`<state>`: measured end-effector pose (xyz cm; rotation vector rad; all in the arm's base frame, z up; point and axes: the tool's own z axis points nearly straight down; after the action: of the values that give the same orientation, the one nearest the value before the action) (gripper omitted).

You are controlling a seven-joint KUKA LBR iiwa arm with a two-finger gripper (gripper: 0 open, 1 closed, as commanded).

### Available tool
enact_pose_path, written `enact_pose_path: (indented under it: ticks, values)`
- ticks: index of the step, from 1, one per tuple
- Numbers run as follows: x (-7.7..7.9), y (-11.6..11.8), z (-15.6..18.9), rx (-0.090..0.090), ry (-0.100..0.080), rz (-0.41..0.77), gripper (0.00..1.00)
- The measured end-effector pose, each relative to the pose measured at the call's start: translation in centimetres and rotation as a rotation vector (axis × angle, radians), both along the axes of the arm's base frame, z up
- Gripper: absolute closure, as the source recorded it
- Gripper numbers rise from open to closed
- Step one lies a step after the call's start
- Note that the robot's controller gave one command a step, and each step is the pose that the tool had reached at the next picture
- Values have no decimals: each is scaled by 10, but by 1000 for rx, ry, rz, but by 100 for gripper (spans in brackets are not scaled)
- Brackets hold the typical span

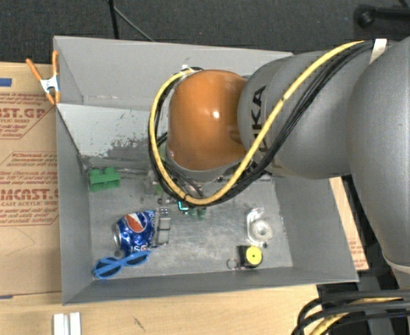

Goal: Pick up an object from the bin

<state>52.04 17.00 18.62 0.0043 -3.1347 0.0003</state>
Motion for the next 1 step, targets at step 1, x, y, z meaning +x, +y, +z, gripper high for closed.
enact_pose_path:
  ticks: [1]
  values:
    - [0,11,-119,1,-3,242,0]
